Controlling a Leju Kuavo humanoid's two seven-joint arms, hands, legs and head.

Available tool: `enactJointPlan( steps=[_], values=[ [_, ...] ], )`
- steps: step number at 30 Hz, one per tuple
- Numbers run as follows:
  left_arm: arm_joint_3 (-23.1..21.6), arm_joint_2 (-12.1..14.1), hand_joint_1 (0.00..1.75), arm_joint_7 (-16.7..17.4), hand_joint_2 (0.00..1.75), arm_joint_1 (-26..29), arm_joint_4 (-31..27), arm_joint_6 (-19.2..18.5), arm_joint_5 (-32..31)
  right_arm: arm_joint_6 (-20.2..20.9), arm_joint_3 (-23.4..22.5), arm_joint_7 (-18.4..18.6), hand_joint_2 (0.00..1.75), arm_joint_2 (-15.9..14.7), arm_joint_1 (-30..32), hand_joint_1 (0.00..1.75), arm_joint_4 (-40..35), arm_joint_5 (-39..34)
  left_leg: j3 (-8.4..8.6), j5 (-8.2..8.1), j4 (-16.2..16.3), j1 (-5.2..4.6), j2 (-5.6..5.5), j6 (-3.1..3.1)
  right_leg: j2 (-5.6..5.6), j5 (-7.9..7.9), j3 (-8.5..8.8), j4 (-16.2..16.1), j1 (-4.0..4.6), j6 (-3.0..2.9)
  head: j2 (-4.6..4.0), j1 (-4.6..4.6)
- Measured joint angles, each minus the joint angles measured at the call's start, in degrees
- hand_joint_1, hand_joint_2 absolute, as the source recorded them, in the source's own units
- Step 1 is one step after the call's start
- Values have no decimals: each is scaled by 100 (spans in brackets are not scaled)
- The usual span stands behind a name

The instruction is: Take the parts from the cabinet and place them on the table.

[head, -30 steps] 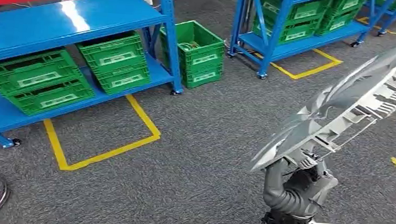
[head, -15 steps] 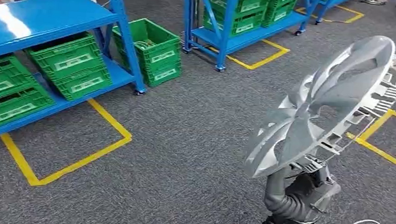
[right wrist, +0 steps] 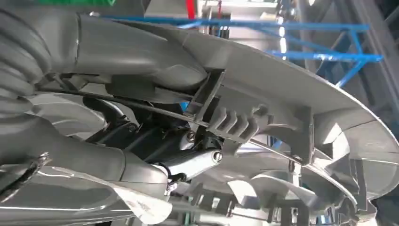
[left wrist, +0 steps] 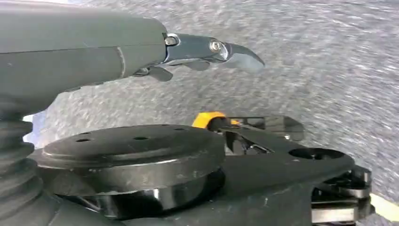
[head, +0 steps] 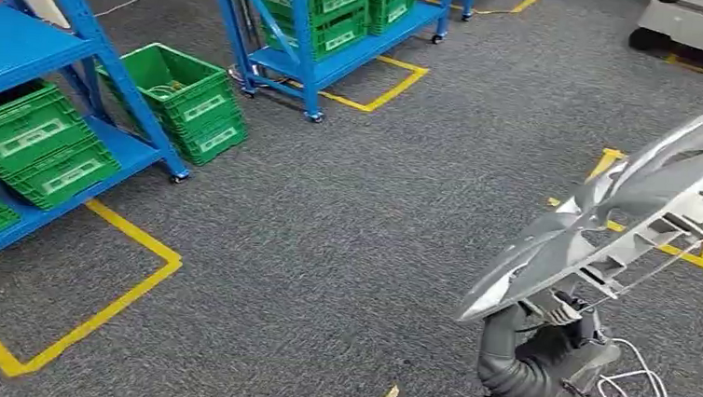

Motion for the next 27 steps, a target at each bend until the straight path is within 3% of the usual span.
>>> enactJointPlan(
  steps=[1,2,3,4,5,7,8,9,10,12,13,14,15,17,18,19,20,23,24,25,27],
  values=[
    [-2,0,0,0,175,-1,0,-2,0,0,-11,0,175,0,7,175,-11,-2,224,304,-496,-1,-46,35,99,4,4,10,3,6,0,0],
    [-4,2,0,0,175,2,0,-2,0,0,-22,0,175,4,9,175,-17,0,454,567,-1004,-1,-171,73,178,5,12,17,3,8,0,-2],
    [-4,15,0,0,175,9,0,0,0,0,-33,-2,175,9,10,175,-22,0,602,642,-1357,8,-559,123,230,12,-9,20,-16,22,0,9],
    [-4,18,0,0,175,13,0,-2,0,0,-39,-2,175,13,-1,175,-24,4,609,647,-1447,19,-597,131,307,23,-41,51,0,53,0,9],
    [-7,20,0,0,175,-6,0,-2,-2,0,-46,-7,175,17,4,175,-39,7,645,589,-1509,-3,-537,126,362,45,-99,47,-28,92,0,-33],
    [-7,28,0,0,175,-6,0,-2,-2,0,-59,-7,175,17,27,175,-46,7,632,605,-1517,-18,-439,136,483,97,-131,2,-57,179,0,-28],
    [-7,15,0,0,175,-8,0,-2,-2,-4,-63,-4,175,17,39,175,-59,9,655,660,-1614,43,-331,161,481,78,-210,30,-46,199,0,-28],
    [-7,11,0,0,175,-15,0,-2,0,-4,-68,-7,175,17,56,175,-70,9,677,671,-1639,31,-252,172,138,-7,-254,138,-15,212,0,-20],
    [-7,9,0,-2,175,-13,0,-2,-2,-4,-66,-7,175,17,39,175,-76,9,675,674,-1643,23,-175,201,-112,-212,-403,443,-12,241,0,24],
    [-7,11,0,-2,175,9,0,-4,0,-2,-63,-7,175,17,33,175,-76,11,669,665,-1641,4,22,211,-264,-649,-834,1360,-24,299,0,18],
    [-7,20,0,-2,175,13,0,-4,0,-2,-63,-7,175,17,35,175,-76,11,663,663,-1639,2,121,212,-276,-768,-1003,1724,-33,324,0,24],
    [-7,22,0,-2,175,11,0,-4,0,-2,-66,-4,175,17,47,175,-74,9,665,658,-1639,2,210,213,-291,-726,-1023,1791,-45,340,0,22],
    [-7,20,0,-2,175,3,0,-4,0,-2,-68,-4,175,17,56,175,-74,9,669,652,-1638,2,286,205,-315,-560,-889,1576,-58,352,0,22],
    [-7,13,0,-2,175,-7,0,-7,0,-2,-68,-4,175,17,66,175,-74,9,700,623,-1633,6,409,165,-468,-124,-324,600,-73,353,0,22],
    [-7,13,0,-2,175,-6,0,-7,0,-2,-68,-7,175,17,58,175,-76,9,732,598,-1627,-8,459,126,-764,-43,-37,96,-67,357,0,24],
    [-7,22,0,-9,175,-5,0,-7,0,-2,-68,-4,175,17,41,175,-76,9,723,562,-1592,-64,505,78,-851,-94,60,0,-9,293,0,31],
    [-7,24,0,-18,175,-4,0,-7,0,-2,-70,-7,175,17,42,175,-79,13,733,570,-1597,-65,534,66,-755,-83,40,20,-15,226,0,6],
    [-7,6,0,-94,175,-30,0,-39,11,-4,-87,-2,175,17,77,175,-85,7,763,544,-1590,-48,703,4,-577,-68,-4,16,-7,129,0,17],
    [-7,-9,0,-107,175,-38,0,-37,20,-4,-92,0,175,17,90,175,-92,-2,742,434,-1514,-17,457,-39,-515,-49,-3,9,-29,91,0,7],
    [-7,-24,0,-112,175,-32,0,-20,81,-2,-92,9,175,17,77,175,-96,-17,633,231,-1231,4,214,-43,-456,-44,-5,10,-32,50,0,-11],
    [8,-54,0,-125,175,-19,0,20,197,9,-90,17,175,17,83,175,-98,-42,207,-230,-265,3,59,-46,-306,-41,-5,12,-19,18,0,-13]
  ],
)
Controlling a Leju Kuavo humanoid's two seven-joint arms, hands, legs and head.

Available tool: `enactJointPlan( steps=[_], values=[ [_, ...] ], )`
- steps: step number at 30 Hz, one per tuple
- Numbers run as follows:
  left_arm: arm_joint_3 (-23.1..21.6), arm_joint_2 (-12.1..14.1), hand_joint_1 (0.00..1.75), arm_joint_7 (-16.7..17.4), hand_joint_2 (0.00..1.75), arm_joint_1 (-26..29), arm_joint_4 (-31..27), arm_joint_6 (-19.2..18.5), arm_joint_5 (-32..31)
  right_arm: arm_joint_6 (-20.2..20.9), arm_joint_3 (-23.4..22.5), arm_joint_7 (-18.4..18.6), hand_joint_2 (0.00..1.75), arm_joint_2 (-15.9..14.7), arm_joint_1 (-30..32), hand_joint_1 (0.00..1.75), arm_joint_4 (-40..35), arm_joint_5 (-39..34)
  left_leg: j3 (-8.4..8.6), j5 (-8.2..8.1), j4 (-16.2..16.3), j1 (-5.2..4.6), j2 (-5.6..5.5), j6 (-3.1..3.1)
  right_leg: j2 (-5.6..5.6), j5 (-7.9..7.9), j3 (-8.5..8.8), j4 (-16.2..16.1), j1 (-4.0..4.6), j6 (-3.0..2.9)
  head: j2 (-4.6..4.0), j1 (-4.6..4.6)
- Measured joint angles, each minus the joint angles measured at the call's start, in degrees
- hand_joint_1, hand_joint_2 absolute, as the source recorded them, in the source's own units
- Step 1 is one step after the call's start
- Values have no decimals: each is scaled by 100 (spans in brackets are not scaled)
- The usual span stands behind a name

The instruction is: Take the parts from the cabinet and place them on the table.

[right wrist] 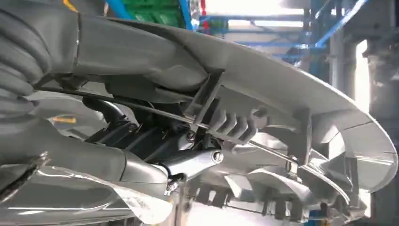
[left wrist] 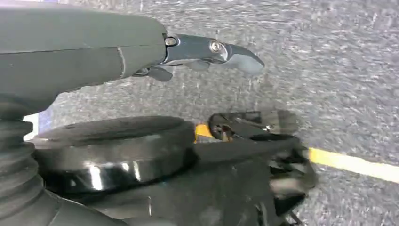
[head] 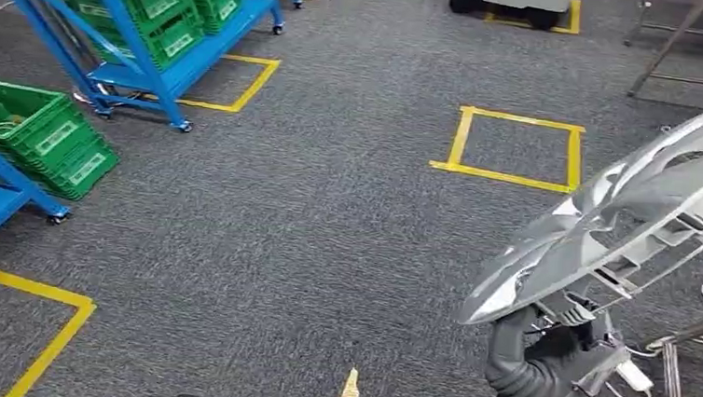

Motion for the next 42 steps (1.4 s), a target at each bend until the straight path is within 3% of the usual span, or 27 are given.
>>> enactJointPlan(
  steps=[1,2,3,5,6,7,11,12,13,14,16,17,18,19,21,22,26,27,29,31,32,34,36,37,38,41,42],
  values=[
    [9,-11,0,-67,175,10,0,0,56,2,-2,18,175,0,8,175,0,-24,-199,-122,407,-1,-23,4,80,4,0,1,11,-7,0,0],
    [11,-18,0,-129,175,16,0,-20,76,13,0,42,175,0,12,175,0,-57,-304,-101,575,-1,-35,19,166,5,4,3,22,-9,0,4],
    [13,-42,0,-197,175,13,0,-46,98,22,-2,57,175,-2,18,175,0,-77,-278,77,452,-4,-50,44,257,5,12,6,27,-9,0,2],
    [16,-79,0,-282,175,-3,0,-31,102,30,0,79,175,-2,39,175,0,-87,40,647,-357,-9,-148,111,429,6,37,8,30,-8,0,2],
    [16,-90,0,-297,175,-2,0,24,100,42,2,83,175,-4,39,175,0,-83,228,921,-846,-7,-363,149,502,6,39,7,25,-6,0,4],
    [16,-60,0,-368,175,1,0,78,96,80,7,88,175,-11,20,175,0,-83,299,932,-1032,7,-691,185,557,15,10,20,21,14,0,15],
    [22,26,0,-457,175,-10,0,135,144,140,17,87,175,-41,-25,175,-4,-92,344,897,-1265,-20,-493,194,839,102,-136,4,-32,182,0,-20],
    [29,30,0,-427,175,-16,0,161,159,138,24,83,175,-46,-26,175,-7,-90,377,949,-1351,40,-374,212,770,59,-204,48,-35,187,0,-7],
    [52,48,0,-357,175,-24,0,179,215,118,24,77,175,-48,-31,175,-13,-85,399,959,-1386,18,-309,229,401,-75,-274,211,16,200,0,13],
    [98,50,0,-291,175,-17,0,190,281,81,26,70,175,-50,-44,175,-15,-81,399,959,-1385,11,-224,246,212,-280,-440,558,14,223,0,37],
    [191,45,0,-271,175,9,0,195,394,28,33,35,175,-57,-26,175,-24,-107,397,952,-1378,-15,-28,248,53,-640,-842,1407,4,255,0,33],
    [226,35,0,-339,175,22,0,164,446,24,35,-2,175,-66,-18,175,-24,-168,393,951,-1377,-16,68,248,24,-686,-964,1656,-1,270,0,31],
    [267,17,0,-437,175,17,0,140,472,26,39,-28,175,-79,-12,175,-22,-238,392,948,-1377,-16,148,243,0,-585,-930,1600,-6,282,0,37],
    [286,-5,0,-552,175,6,0,111,476,28,46,-57,175,-87,-16,175,-22,-305,395,943,-1377,-15,219,236,-31,-384,-752,1289,-16,290,0,35],
    [293,-33,0,-693,175,-20,0,83,463,46,50,-127,175,-92,-34,175,-22,-409,415,920,-1369,-13,338,200,-213,51,-137,231,-32,293,0,37],
    [293,-24,0,-732,175,-27,0,72,452,59,52,-146,175,-92,-74,175,-17,-442,425,910,-1366,-41,380,168,-409,-77,-16,-15,23,267,0,35],
    [293,-7,0,-782,175,-56,0,118,367,98,68,-223,175,-94,-116,175,2,-503,460,896,-1353,-42,533,49,-183,-6,-11,-8,49,81,0,22],
    [293,-5,0,-780,175,-62,0,125,352,98,79,-232,175,-94,-116,175,2,-503,448,863,-1336,-20,499,5,-127,25,3,-32,18,32,0,15],
    [293,2,0,-728,175,-68,0,173,363,98,81,-236,175,-94,-127,175,7,-496,279,486,-850,1,111,-22,-38,43,-3,-33,16,-13,0,-9],
    [293,24,0,-662,175,-46,0,205,398,122,81,-234,175,-94,-130,175,11,-468,-158,37,136,-6,-4,-14,94,49,-10,-30,48,-49,0,-6],
    [295,30,0,-654,175,-33,0,216,404,129,81,-232,175,-94,-129,175,11,-453,-323,-42,477,-7,-21,8,177,54,-11,-28,71,-57,0,-7],
    [300,39,0,-647,175,-21,0,223,419,144,81,-214,175,-94,-130,175,11,-409,-282,231,302,-39,-61,88,339,60,-8,-26,106,-65,0,-4],
    [300,45,0,-647,175,-30,0,221,424,166,79,-190,175,-96,-137,175,11,-358,119,777,-627,-101,-187,208,496,71,2,-25,118,-76,0,-2],
    [300,54,0,-647,175,-31,0,221,430,177,79,-186,175,-98,-150,175,11,-343,316,964,-1097,-140,-477,270,556,79,-4,-26,101,-70,0,0],
    [300,81,0,-636,175,-27,0,218,424,183,76,-181,175,-101,-178,175,11,-323,363,920,-1215,-118,-613,322,615,86,-27,-4,127,-52,0,4],
    [300,91,0,-542,175,-40,0,232,365,186,61,-181,175,-118,-212,175,9,-229,397,897,-1292,-146,-471,315,805,141,-97,-32,72,34,0,-13],
    [300,74,0,-513,175,-44,0,234,341,186,59,-179,175,-125,-221,175,7,-181,428,960,-1420,-84,-367,309,827,140,-151,-21,103,56,0,-11]
  ],
)
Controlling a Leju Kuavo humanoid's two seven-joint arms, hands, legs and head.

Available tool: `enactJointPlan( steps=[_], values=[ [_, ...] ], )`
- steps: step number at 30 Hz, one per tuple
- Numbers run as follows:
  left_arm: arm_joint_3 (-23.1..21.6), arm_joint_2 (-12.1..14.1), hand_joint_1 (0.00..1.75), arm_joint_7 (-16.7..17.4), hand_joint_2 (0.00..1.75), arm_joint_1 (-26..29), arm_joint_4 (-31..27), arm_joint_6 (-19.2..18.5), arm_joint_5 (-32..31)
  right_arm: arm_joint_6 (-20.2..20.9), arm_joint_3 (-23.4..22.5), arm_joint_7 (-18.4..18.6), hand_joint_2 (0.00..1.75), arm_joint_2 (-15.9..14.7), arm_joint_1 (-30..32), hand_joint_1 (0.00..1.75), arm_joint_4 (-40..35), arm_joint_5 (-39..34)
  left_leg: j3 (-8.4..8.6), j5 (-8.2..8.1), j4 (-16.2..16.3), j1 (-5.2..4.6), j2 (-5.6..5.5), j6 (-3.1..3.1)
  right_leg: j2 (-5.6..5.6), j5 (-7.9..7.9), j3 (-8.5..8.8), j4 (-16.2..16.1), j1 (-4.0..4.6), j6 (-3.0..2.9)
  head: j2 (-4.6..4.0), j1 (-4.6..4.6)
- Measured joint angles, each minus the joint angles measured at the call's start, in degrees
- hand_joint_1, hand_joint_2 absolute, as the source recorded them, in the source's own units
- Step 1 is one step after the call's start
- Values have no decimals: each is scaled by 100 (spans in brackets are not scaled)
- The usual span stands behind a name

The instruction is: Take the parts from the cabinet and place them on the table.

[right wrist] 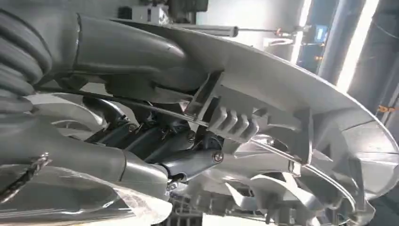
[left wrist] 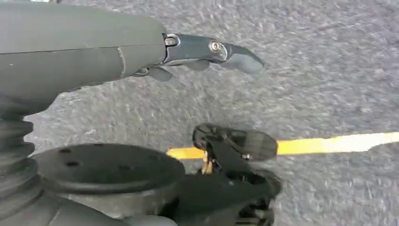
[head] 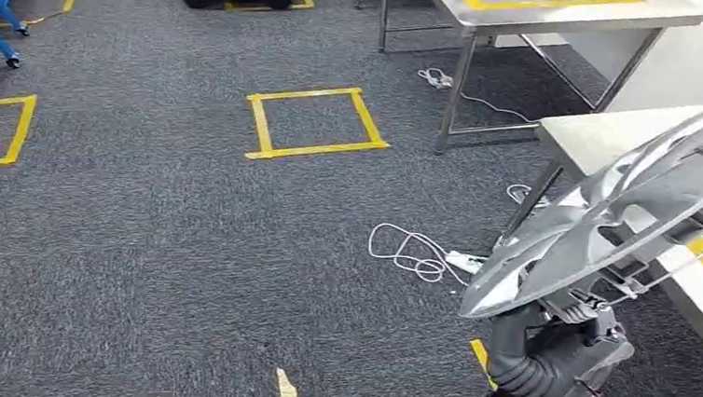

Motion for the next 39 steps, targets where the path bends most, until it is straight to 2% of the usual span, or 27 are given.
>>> enactJointPlan(
  steps=[1,2,4,5,6,7,9,10,11,12,15,16,17,18,20,21,22,24,25,26,30,31,33,34,36,37,39],
  values=[
    [0,0,0,7,175,-14,0,-4,0,-7,-2,0,175,-15,-3,175,0,50,33,37,-59,2,92,-8,-335,-106,-75,103,20,-6,0,15],
    [0,-2,0,6,175,-12,0,-15,2,-9,-2,2,175,-37,-59,175,-2,85,28,45,-79,0,157,5,-566,-312,-209,372,20,25,0,66],
    [0,0,0,11,175,11,0,-35,11,-26,0,0,175,-61,-126,175,-2,142,23,40,-76,-5,352,2,-754,-713,-618,1242,-24,105,0,65],
    [0,2,0,11,175,12,0,-35,13,-31,0,0,175,-79,-134,175,-2,148,16,32,-73,-3,454,-2,-782,-825,-798,1610,-49,151,0,77],
    [2,7,0,0,175,10,0,-39,31,-33,-2,11,175,-96,-142,175,-2,153,18,27,-70,7,537,-9,-804,-791,-842,1702,-81,189,0,74],
    [2,7,0,-48,175,5,0,-59,64,-31,-4,37,175,-118,-154,175,-2,153,24,11,-67,20,620,-33,-834,-636,-738,1520,-117,230,0,74],
    [4,-6,0,-138,175,-10,0,-79,127,-24,-7,116,175,-138,-177,175,-2,133,36,-35,-26,59,750,-103,-1006,-166,-202,553,-172,304,0,74],
    [11,-6,0,-177,175,-14,0,-83,151,-11,-13,146,175,-144,-194,175,-2,116,42,-70,25,68,797,-154,-1247,-83,52,74,-186,355,0,85],
    [24,16,0,-195,175,-23,-2,-85,177,-4,-15,168,175,-151,-212,175,4,96,28,-110,57,8,824,-206,-1345,-171,128,60,-127,300,0,101],
    [33,0,0,-201,175,-22,0,-87,179,4,-18,172,175,-155,-221,175,0,90,35,-121,89,12,853,-223,-1238,-140,112,51,-137,197,0,70],
    [39,-6,0,-214,175,-35,0,-90,181,9,-39,181,175,-170,-226,175,2,85,72,-147,95,38,1002,-277,-1056,-137,75,76,-130,78,0,61],
    [44,-11,0,-221,175,-43,0,-98,181,11,-46,179,175,-170,-224,175,0,85,67,-242,155,71,857,-320,-999,-124,82,69,-145,29,0,59],
    [46,-15,0,-223,175,-49,0,-101,181,9,-50,179,175,-170,-244,175,0,85,-11,-408,363,86,616,-324,-943,-120,81,70,-144,0,0,46],
    [53,-17,0,-225,175,-46,0,-101,181,9,-55,181,175,-170,-264,175,2,85,-193,-642,790,89,461,-321,-880,-116,78,70,-141,-25,0,39],
    [90,-17,0,-225,175,-30,0,-101,181,9,-63,179,175,-173,-276,175,2,89,-636,-1008,1742,84,360,-310,-714,-111,71,70,-112,-53,0,33],
    [94,-15,0,-208,175,-22,0,-92,181,9,-68,166,175,-177,-277,175,2,98,-753,-1006,1940,81,340,-285,-619,-105,71,71,-93,-63,0,37],
    [98,-19,0,-175,175,-19,0,-76,184,7,-72,160,175,-179,-281,175,2,111,-737,-870,1849,73,324,-246,-535,-102,72,71,-78,-67,0,35],
    [109,-35,0,-175,175,-28,0,-79,184,9,-76,155,175,-184,-305,175,0,131,-431,-343,1071,25,225,-134,-368,-87,73,71,-65,-73,0,39],
    [111,-37,0,-177,175,-28,0,-81,181,20,-76,160,175,-188,-333,175,0,138,-225,-100,581,0,53,-76,-298,-76,71,71,-67,-68,0,37],
    [118,-30,0,-177,175,-22,0,-81,181,39,-74,168,175,-190,-374,175,2,146,-98,-86,303,-8,-243,-4,-244,-64,55,73,-71,-56,0,46],
    [120,-48,0,-160,175,-38,0,-57,181,98,-66,216,175,-203,-470,175,2,238,-58,-78,148,-24,-78,2,9,14,-35,38,-111,81,0,13],
    [122,-87,0,-151,175,-42,0,-57,181,114,-66,229,175,-212,-485,175,-2,255,-22,-10,8,78,36,-20,22,-10,-67,72,-105,92,0,13],
    [122,-96,0,-129,175,-47,0,-52,179,114,-63,251,175,-236,-538,175,-11,295,-9,25,-38,41,189,0,-566,-385,-345,576,-51,119,0,107],
    [122,-102,0,-116,175,-27,0,-59,175,114,-57,260,175,-245,-567,175,-11,312,-19,25,-33,34,289,0,-713,-606,-559,1066,-61,146,0,103],
    [120,-105,0,-66,175,-12,0,-59,48,109,-48,275,175,-265,-571,175,-11,350,-21,15,-30,27,471,-4,-795,-820,-845,1702,-93,205,0,105],
    [116,-105,0,-61,175,-10,0,-70,-9,105,-46,291,175,-280,-569,175,-11,358,-18,10,-30,30,547,-12,-817,-745,-826,1686,-112,231,0,105],
    [109,-127,0,-66,175,-21,0,-114,-24,70,-42,319,175,-295,-572,175,-11,393,-6,-12,-19,44,686,-47,-915,-307,-378,898,-155,272,0,109]
  ],
)
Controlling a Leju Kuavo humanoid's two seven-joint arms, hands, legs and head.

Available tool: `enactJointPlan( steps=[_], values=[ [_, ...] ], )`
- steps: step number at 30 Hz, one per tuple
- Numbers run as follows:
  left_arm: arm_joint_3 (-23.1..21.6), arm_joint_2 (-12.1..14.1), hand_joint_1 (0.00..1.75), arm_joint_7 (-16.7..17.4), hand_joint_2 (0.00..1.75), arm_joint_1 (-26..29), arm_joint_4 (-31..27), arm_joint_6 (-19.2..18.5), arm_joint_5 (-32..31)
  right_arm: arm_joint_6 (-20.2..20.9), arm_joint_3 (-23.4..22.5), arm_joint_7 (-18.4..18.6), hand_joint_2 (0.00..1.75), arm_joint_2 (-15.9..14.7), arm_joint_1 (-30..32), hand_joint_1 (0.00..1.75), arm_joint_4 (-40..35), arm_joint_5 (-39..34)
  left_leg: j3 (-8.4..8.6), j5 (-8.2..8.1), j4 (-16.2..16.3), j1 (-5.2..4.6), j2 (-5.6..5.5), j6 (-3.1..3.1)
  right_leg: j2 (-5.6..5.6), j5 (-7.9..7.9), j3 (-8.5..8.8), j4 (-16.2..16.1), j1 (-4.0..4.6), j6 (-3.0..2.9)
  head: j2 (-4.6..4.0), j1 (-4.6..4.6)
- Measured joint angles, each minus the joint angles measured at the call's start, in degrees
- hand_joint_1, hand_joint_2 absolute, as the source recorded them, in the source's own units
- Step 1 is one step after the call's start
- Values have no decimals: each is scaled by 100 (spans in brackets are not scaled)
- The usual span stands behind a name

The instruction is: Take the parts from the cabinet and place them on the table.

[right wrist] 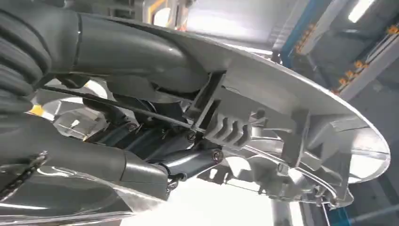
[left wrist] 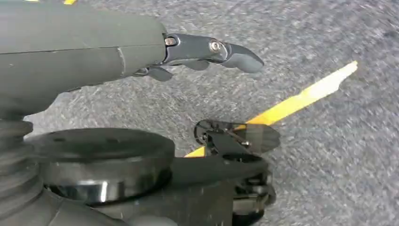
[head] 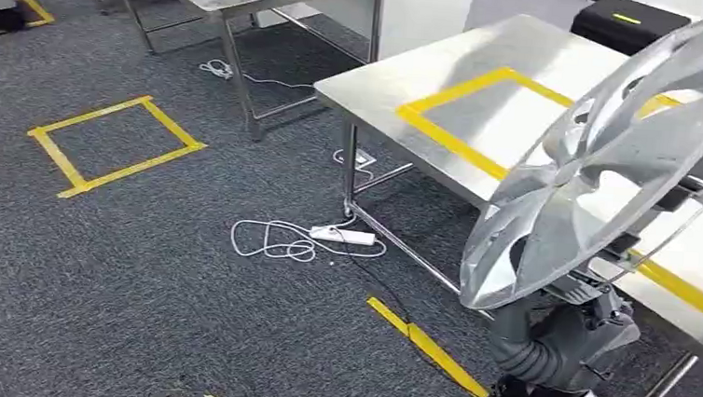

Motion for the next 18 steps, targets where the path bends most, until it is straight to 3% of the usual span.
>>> enactJointPlan(
  steps=[1,2,3,4,6,7,8,9,11,12,13,14,16,17,18],
  values=[
    [0,-20,0,-2,175,-6,0,-4,11,-13,4,0,175,-4,-13,175,0,17,5,-26,33,11,55,-39,-162,228,345,-595,-6,22,0,-4],
    [0,-20,0,-2,175,-6,0,-6,22,-20,4,0,175,-9,-39,175,0,31,5,-50,57,-2,101,-78,-412,120,481,-872,40,26,0,7],
    [0,-17,0,-2,175,-7,0,-9,24,-22,9,0,175,-11,-50,175,-2,37,-12,-83,120,-45,135,-123,-326,177,538,-908,39,-70,0,17],
    [0,-20,0,-7,175,-6,0,-11,26,-37,7,0,175,-13,-63,175,-4,44,-9,-78,114,-42,170,-133,-262,169,517,-876,51,-121,0,4],
    [0,-24,0,-9,175,-11,0,-9,33,-55,-2,0,175,-24,-67,175,-4,44,22,-80,116,-29,276,-159,-142,171,484,-857,66,-170,0,11],
    [0,-28,0,-9,175,-16,0,-9,33,-55,-2,2,175,-24,-68,175,-4,44,12,-133,131,-17,291,-203,-78,196,501,-875,41,-222,0,4],
    [0,-33,0,-9,175,-27,0,-4,28,-57,-2,0,175,-26,-72,175,-7,48,-8,-257,253,12,15,-241,-31,207,494,-875,29,-248,0,-11],
    [0,-44,0,-9,175,-26,0,4,31,-59,-2,2,175,-26,-85,175,-4,50,-133,-466,567,26,-189,-253,14,211,491,-875,27,-279,0,-26],
    [0,-41,0,11,175,-10,0,37,35,-63,-2,9,175,-28,-101,175,-4,72,-556,-899,1517,25,-319,-262,150,223,479,-872,36,-306,0,-28],
    [0,-41,0,20,175,-1,0,48,35,-70,-4,11,175,-28,-100,175,-4,87,-746,-1004,1908,25,-339,-252,236,228,473,-871,46,-313,0,-31],
    [0,-41,0,28,175,11,0,57,26,-78,-4,17,175,-31,-99,175,-4,103,-788,-934,1965,24,-349,-232,318,233,474,-871,56,-321,0,-26],
    [0,-41,0,33,175,13,0,57,17,-83,-4,22,175,-33,-100,175,-4,109,-712,-725,1758,23,-363,-202,405,237,475,-870,64,-324,0,-31],
    [0,-44,0,35,175,6,0,57,17,-98,-4,26,175,-33,-101,175,-4,111,-313,-179,825,15,-491,-113,567,253,479,-870,76,-313,0,-28],
    [0,-41,0,35,175,8,0,57,15,-103,-4,26,175,-33,-103,175,-4,111,-115,-7,352,9,-723,-55,633,262,472,-871,68,-302,0,-26],
    [0,-26,0,37,175,8,0,57,17,-105,-4,26,175,-35,-110,175,-4,111,-71,-70,246,30,-948,-11,680,273,441,-855,85,-275,0,-11]
  ],
)
